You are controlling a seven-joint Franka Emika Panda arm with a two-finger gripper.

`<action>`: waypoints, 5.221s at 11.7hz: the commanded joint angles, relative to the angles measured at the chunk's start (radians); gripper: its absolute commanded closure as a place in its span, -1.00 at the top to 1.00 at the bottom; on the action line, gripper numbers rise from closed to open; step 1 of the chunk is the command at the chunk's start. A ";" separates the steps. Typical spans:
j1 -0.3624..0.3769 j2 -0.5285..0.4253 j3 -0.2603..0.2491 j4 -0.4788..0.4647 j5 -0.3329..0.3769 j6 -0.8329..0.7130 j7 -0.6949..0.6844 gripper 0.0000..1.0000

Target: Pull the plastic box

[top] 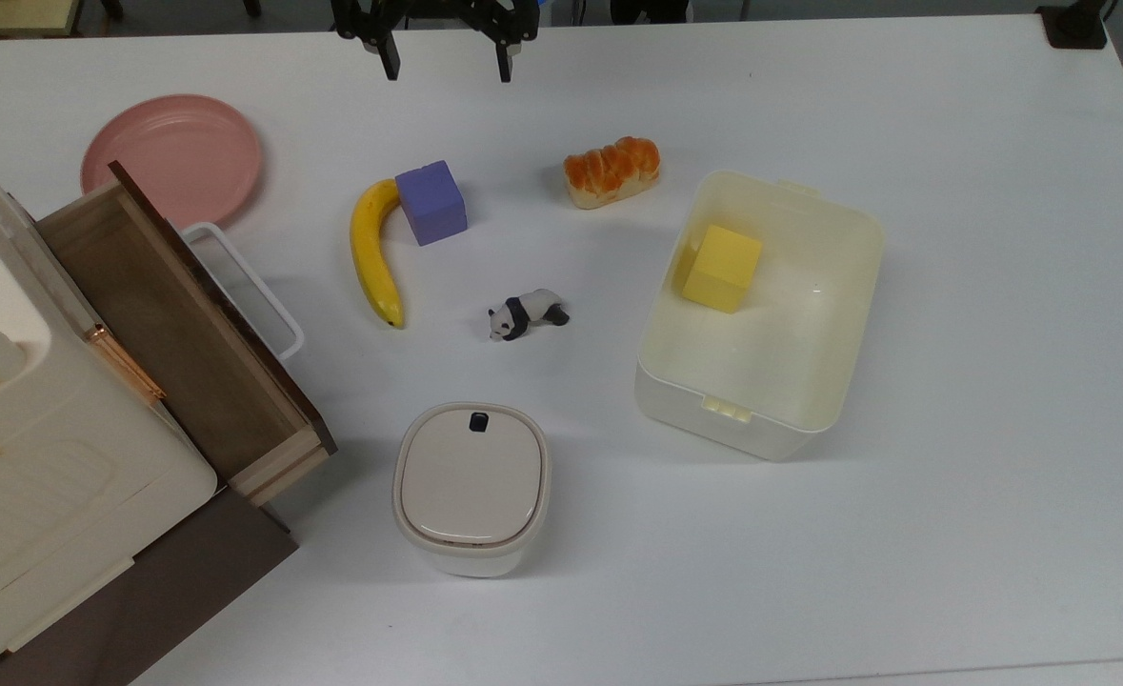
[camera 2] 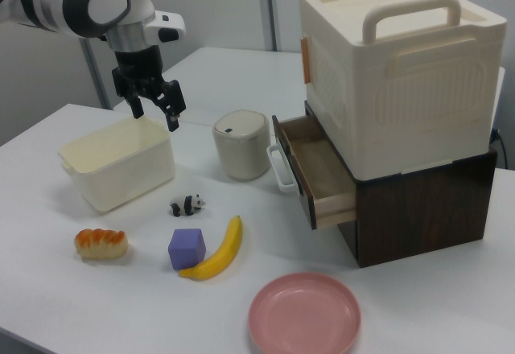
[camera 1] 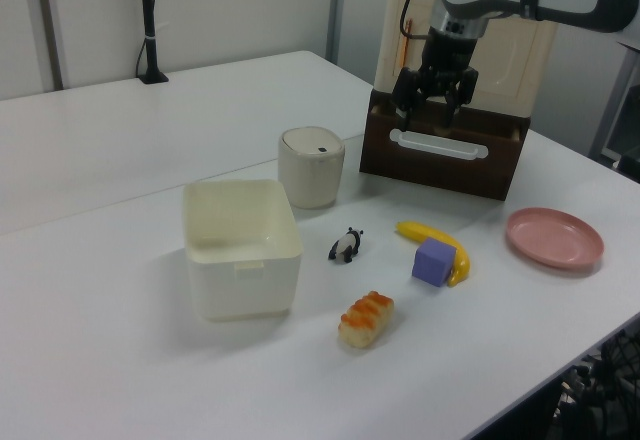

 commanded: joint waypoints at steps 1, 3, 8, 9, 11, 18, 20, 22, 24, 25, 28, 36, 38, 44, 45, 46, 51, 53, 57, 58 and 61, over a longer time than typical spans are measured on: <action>0.011 -0.021 0.001 -0.013 0.022 -0.020 -0.136 1.00; 0.011 -0.019 0.004 -0.014 0.022 -0.023 -0.182 1.00; 0.008 -0.011 0.001 -0.008 0.020 -0.010 -0.437 1.00; 0.008 -0.011 -0.003 -0.007 0.020 -0.010 -0.461 1.00; 0.006 -0.010 -0.003 -0.007 0.017 -0.010 -0.538 1.00; 0.031 0.074 0.058 -0.003 0.007 0.087 -0.975 1.00; 0.052 0.117 0.096 -0.002 0.001 0.183 -0.985 1.00; 0.104 0.157 0.100 -0.002 -0.019 0.243 -0.976 1.00; 0.138 0.191 0.103 -0.002 -0.041 0.289 -0.974 1.00; 0.159 0.218 0.103 0.000 -0.052 0.303 -0.974 1.00; 0.210 0.320 0.104 0.100 -0.111 0.320 -0.931 1.00; 0.233 0.410 0.172 0.127 -0.177 0.387 -0.779 1.00; 0.241 0.415 0.170 0.122 -0.177 0.427 -0.730 1.00; 0.243 0.417 0.170 0.052 -0.203 0.421 -0.729 1.00; 0.239 0.415 0.170 0.034 -0.232 0.421 -0.729 1.00; 0.236 0.406 0.170 0.017 -0.242 0.420 -0.732 1.00; 0.210 0.311 0.162 -0.086 -0.246 0.379 -0.807 1.00; 0.200 0.300 0.159 -0.086 -0.257 0.342 -0.811 1.00; 0.183 0.291 0.156 -0.111 -0.318 0.296 -0.816 1.00; 0.181 0.289 0.155 -0.128 -0.337 0.294 -0.819 1.00; 0.169 0.285 0.152 -0.135 -0.358 0.231 -0.851 1.00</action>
